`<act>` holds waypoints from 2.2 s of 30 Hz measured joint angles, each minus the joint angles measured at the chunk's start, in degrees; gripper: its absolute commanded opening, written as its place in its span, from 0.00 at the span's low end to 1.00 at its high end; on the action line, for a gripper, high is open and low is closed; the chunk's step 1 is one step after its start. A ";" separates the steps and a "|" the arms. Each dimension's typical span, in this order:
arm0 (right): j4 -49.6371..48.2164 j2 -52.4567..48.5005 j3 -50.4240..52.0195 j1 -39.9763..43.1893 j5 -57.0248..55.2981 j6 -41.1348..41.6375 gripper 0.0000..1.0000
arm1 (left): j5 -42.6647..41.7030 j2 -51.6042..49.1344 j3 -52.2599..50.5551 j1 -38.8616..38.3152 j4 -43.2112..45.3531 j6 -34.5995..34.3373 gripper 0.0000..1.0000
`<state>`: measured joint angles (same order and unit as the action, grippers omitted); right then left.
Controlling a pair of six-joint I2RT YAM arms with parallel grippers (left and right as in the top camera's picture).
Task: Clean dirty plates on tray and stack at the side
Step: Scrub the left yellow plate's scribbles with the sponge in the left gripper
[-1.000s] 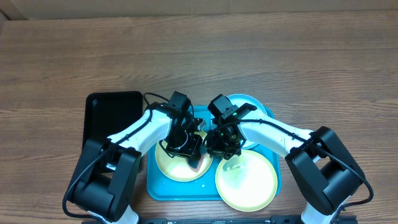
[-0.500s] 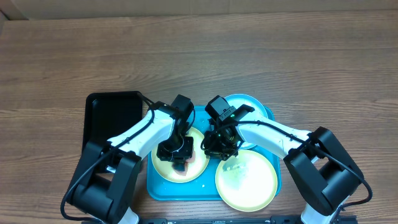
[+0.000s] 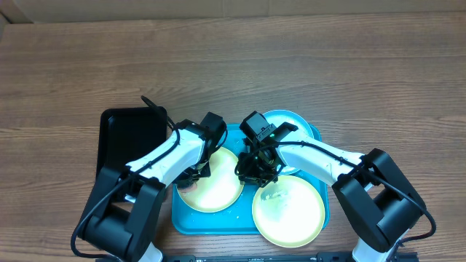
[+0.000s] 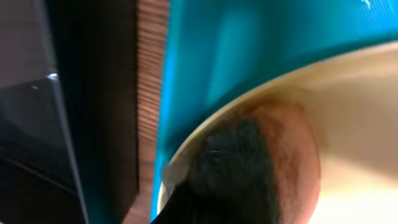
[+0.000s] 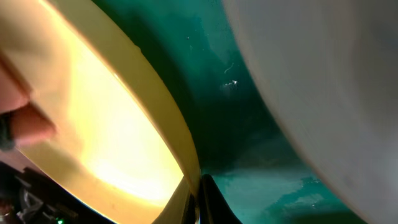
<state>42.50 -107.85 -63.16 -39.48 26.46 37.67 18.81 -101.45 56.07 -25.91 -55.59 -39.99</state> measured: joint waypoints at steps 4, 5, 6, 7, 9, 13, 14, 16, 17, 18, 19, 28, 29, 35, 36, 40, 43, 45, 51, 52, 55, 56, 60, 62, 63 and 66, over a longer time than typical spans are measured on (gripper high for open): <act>-0.50 0.00 -0.22 0.02 0.33 0.24 0.04 | 2.14 -0.04 -0.17 0.00 2.54 -0.44 0.04; -0.52 0.00 -0.24 0.02 0.33 0.28 0.04 | 2.43 -0.04 -0.17 0.00 3.10 -0.33 0.04; -0.55 0.00 -0.24 0.02 0.28 0.28 0.04 | 2.47 -0.04 -0.17 0.00 3.41 -0.07 0.04; -0.50 0.00 -0.24 0.02 0.28 0.31 0.04 | 2.43 -0.04 -0.17 0.00 3.61 0.24 0.04; -0.44 0.00 -0.24 0.02 0.28 0.28 0.04 | 2.36 -0.04 -0.15 0.00 4.31 1.22 0.04; 0.07 0.00 -0.24 0.07 0.00 0.33 0.04 | 1.75 -0.04 0.22 0.00 5.73 3.15 0.04; 0.22 0.00 -0.24 0.13 -0.11 0.31 0.04 | 1.49 -0.04 0.37 0.00 6.08 3.56 0.04; 0.59 0.00 -0.24 0.17 -0.31 0.31 0.04 | 1.11 -0.04 0.63 0.02 6.60 4.20 0.04; 0.74 0.00 -0.24 0.17 -0.33 0.28 0.04 | 0.98 -0.04 0.76 0.02 6.99 4.44 0.04; 0.90 0.00 -0.24 0.20 -0.33 0.24 0.04 | 0.87 -0.04 0.94 0.02 7.32 4.72 0.04; 1.09 0.00 -0.24 0.26 -0.31 0.28 0.04 | 0.68 -0.09 1.18 0.02 7.72 5.11 0.04; 1.79 0.00 -0.26 0.90 -0.31 0.24 0.04 | -0.20 -1.11 5.81 0.04 10.56 7.17 0.04; 1.79 0.00 -0.26 0.90 -0.35 0.24 0.04 | -0.17 -1.11 6.32 0.04 10.95 7.41 0.04; 1.79 0.00 -0.26 0.92 -0.35 0.22 0.04 | -0.17 -1.11 7.19 0.04 13.62 9.01 0.04; 1.79 0.00 -0.26 0.92 -0.37 0.28 0.04 | -0.13 -1.11 7.28 0.04 13.92 9.33 0.04; 1.84 0.00 -0.28 0.94 -0.37 0.20 0.04 | 0.26 -1.11 7.89 0.07 13.53 10.80 0.04; 2.12 0.00 -0.28 0.92 -0.33 0.00 0.04 | 0.28 -1.11 8.11 0.13 11.28 12.20 0.04; 2.38 0.00 -0.26 0.94 -0.33 -0.22 0.04 | -0.04 -1.11 8.11 0.17 9.53 13.66 0.04; 2.86 0.00 -0.26 0.92 -0.28 -0.42 0.04 | -5.03 -1.11 8.39 0.66 7.54 18.36 0.04; 2.93 0.00 -0.26 0.92 -0.31 -0.46 0.04 | -6.19 -1.11 8.44 0.76 7.56 19.10 0.04; 3.17 0.00 -0.26 0.92 -0.31 -0.50 0.04 | -10.71 -1.11 8.50 1.09 7.91 21.24 0.04; 3.17 0.00 -0.26 0.92 -0.31 -0.55 0.04 | -12.33 -1.11 8.48 1.07 8.09 22.01 0.04; 3.19 0.00 -0.26 0.92 -0.28 -0.61 0.04 | -20.31 -1.11 8.48 0.37 8.98 24.96 0.04; 3.15 0.00 -0.26 0.92 -0.28 -0.63 0.04 | -23.02 -1.11 8.48 -0.31 9.14 25.64 0.04; 3.13 0.00 -0.26 0.92 -0.28 -0.63 0.04 | -24.22 -1.11 8.48 -0.59 9.11 25.92 0.04; 3.10 0.00 -0.26 0.92 -0.24 -0.74 0.04 | -27.08 -1.11 8.48 -1.14 9.11 26.71 0.04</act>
<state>45.60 -107.85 -63.42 -38.57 26.22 36.93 -8.27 -102.56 64.55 -27.05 -46.48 -13.28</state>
